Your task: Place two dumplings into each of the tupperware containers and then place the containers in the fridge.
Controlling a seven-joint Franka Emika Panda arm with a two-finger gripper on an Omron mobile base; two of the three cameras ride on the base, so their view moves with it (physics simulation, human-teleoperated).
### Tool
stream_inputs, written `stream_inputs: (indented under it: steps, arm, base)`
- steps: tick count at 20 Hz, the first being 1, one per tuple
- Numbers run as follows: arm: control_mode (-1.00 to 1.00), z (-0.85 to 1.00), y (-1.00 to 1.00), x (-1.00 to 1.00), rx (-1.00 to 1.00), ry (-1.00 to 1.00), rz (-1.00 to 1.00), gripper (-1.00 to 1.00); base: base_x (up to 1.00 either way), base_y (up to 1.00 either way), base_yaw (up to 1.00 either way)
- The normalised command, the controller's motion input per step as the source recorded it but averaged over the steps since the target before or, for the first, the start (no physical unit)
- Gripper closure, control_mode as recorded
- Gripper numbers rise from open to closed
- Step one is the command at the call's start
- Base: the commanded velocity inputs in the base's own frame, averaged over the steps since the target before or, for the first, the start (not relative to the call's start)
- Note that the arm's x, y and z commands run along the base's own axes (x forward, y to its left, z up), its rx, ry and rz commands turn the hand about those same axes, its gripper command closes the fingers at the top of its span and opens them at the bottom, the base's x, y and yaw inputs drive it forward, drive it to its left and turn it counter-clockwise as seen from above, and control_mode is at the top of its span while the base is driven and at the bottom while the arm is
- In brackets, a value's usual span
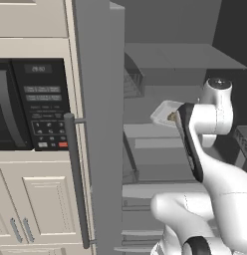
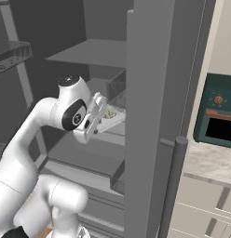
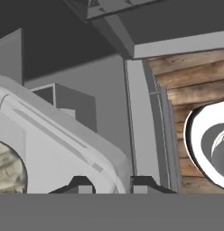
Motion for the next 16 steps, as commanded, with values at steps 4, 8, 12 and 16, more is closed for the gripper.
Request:
stream_inputs:
  steps: [4, 8, 12, 16]
  arm:
    - [-1.0, -0.25, -0.12, 0.69, 0.0, 0.0, 0.0, 1.0]
    - [-1.0, -0.29, -0.21, 0.66, 0.0, 0.0, 0.0, 1.0]
    - [-1.0, -0.23, -0.23, 0.62, 0.0, 0.0, 0.0, 1.0]
    - [-1.0, -0.18, -0.28, 0.64, 0.0, 0.0, 0.0, 1.0]
  base:
    - [0.0, 0.0, 0.0]
    - [0.0, 0.0, 0.0]
    - [0.0, 0.0, 0.0]
    - [0.0, 0.0, 0.0]
